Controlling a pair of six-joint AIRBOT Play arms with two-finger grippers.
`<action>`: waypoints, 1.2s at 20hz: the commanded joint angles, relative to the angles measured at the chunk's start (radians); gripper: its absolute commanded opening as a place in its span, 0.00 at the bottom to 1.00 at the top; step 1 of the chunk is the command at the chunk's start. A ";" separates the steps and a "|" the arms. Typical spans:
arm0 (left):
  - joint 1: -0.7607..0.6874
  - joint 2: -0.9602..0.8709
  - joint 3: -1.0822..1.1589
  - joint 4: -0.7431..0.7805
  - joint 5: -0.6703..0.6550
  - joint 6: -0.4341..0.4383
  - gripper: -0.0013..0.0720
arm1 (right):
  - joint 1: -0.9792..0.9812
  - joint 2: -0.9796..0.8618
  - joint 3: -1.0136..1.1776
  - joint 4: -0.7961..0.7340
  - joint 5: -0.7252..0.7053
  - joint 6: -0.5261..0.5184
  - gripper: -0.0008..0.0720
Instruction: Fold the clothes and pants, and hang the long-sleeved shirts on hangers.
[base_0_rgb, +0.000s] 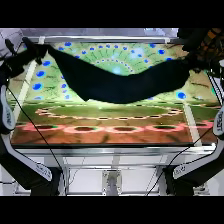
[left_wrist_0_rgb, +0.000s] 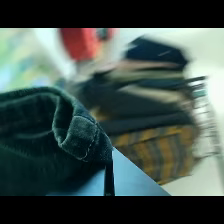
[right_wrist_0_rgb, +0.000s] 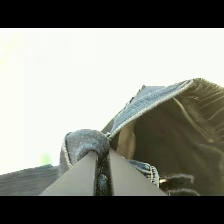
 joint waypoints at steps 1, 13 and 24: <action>-0.008 -0.090 0.230 -0.158 -0.003 -0.004 0.05 | -0.013 -0.098 0.254 0.121 0.051 0.008 0.03; 0.111 0.114 0.114 1.031 -0.760 -0.262 0.05 | -0.179 0.035 0.107 -0.421 0.654 0.003 0.03; 0.115 0.438 -0.400 1.316 -0.714 -0.190 0.05 | -0.245 0.309 -0.522 -0.741 0.502 -0.106 0.03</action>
